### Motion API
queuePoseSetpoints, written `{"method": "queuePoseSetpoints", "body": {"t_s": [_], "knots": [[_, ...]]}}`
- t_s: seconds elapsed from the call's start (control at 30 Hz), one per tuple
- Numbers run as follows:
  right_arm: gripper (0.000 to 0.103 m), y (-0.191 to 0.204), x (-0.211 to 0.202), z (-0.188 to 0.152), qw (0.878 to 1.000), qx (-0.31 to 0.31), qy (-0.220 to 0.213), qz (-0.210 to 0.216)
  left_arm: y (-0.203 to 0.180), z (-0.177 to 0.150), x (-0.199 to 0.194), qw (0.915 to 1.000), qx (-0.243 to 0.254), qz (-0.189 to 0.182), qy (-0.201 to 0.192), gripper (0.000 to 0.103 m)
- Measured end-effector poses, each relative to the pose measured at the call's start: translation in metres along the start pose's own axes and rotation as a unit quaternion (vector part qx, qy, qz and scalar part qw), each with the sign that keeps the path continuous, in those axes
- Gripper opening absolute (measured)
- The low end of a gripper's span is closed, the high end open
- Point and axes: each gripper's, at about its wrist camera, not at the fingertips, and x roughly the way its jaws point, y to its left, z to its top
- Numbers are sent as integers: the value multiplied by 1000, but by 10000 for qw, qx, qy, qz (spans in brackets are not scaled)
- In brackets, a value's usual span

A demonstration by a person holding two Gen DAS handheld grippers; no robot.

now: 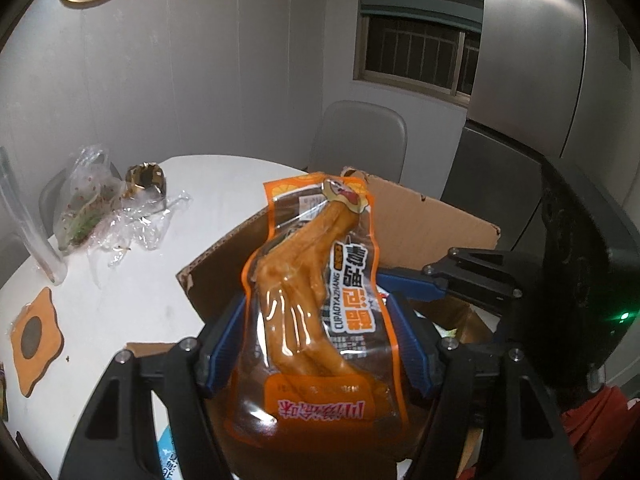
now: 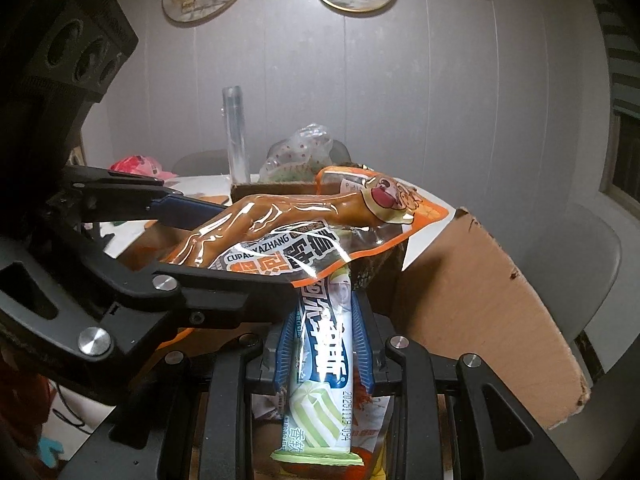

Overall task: Organize snacks
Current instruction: 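Carry the orange pouch with the left gripper while the right gripper carries the stick snack over the box, then lower both snacks into the box and open both grippers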

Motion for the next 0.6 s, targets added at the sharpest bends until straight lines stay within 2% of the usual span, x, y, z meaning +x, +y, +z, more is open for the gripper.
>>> {"method": "queuePoseSetpoints", "body": {"t_s": [0.17, 0.37, 0.6], "knots": [[24, 0, 7, 4, 10000, 34, 74, 12, -2, 3, 6, 9996, 136, 118, 240, 68], [24, 2, 12, 0, 9998, 8, 179, -4, 3, 6, 14, 9988, 48, -20, 494, 70], [24, -2, -1, -7, 9998, -25, 168, -96, 1, 18, 21, 9975, 171, -95, 683, 70]]}}
